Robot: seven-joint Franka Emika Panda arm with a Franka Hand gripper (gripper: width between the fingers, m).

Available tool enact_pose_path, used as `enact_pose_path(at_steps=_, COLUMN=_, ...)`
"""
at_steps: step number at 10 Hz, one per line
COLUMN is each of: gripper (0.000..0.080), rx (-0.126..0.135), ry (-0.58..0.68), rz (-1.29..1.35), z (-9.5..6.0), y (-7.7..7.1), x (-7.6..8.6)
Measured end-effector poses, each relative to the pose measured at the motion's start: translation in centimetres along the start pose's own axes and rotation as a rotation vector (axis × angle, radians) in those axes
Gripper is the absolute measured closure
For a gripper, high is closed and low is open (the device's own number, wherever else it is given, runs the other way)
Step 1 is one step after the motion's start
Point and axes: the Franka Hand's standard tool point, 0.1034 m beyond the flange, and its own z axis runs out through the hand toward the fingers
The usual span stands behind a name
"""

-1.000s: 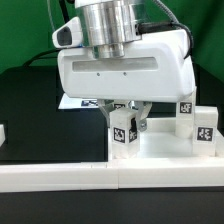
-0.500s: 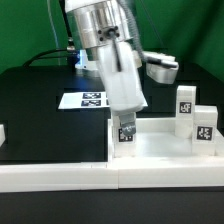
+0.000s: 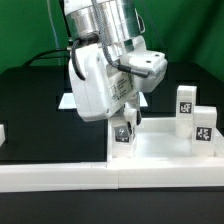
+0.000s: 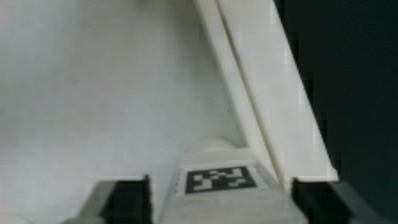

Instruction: Assemble square table

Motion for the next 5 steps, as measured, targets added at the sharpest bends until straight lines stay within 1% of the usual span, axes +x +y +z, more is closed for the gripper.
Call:
enact_pose_path(at_steps=1, gripper=0.0293, rx=0.0, ry=0.0, rz=-0.004, z=0.0, y=0.0, x=0.0)
enact_pose_path(at_steps=2, gripper=0.0181, rx=0.0, ry=0.0, rz=-0.005, z=0.0, y=0.0, x=-0.1)
enact_pose_path(at_steps=3, gripper=0.0159, rx=-0.004, ry=-0.006, rz=-0.019, z=-0.5, y=0.1, x=-0.7)
enact_pose_path(at_steps=4, gripper=0.0159, rx=0.006, ry=-0.015, rz=-0.043, z=-1.5, y=0.0, x=-1.2)
enact_pose_path(at_steps=5, gripper=0.0151, rx=0.023, ry=-0.03, rz=-0.084, z=-3.6, y=-0.5, x=-1.9)
